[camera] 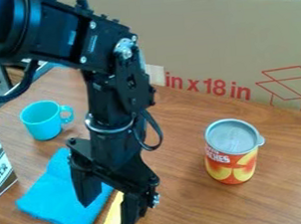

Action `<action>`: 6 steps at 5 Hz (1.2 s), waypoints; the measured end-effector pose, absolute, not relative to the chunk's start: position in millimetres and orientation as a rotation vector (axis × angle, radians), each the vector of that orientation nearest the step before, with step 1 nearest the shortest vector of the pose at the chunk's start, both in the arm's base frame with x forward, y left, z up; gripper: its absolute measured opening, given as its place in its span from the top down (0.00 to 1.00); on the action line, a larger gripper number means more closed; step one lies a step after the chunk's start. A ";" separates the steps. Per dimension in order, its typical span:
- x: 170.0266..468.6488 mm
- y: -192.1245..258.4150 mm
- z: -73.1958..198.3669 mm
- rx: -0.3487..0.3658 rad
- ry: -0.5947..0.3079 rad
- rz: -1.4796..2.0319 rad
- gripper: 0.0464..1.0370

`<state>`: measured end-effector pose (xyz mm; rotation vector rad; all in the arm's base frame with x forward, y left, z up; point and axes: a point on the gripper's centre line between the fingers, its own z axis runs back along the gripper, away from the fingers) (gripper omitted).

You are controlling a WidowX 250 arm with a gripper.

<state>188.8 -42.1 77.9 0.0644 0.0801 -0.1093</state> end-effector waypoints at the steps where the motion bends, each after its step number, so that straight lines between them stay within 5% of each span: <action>1: 196.3 -36.8 65.4 0.050 0.070 -0.078 0.04; 5: 213.1 -45.2 17.2 0.009 0.148 -0.005 0.09; 6: 217.0 -45.1 18.9 0.072 0.152 0.025 0.36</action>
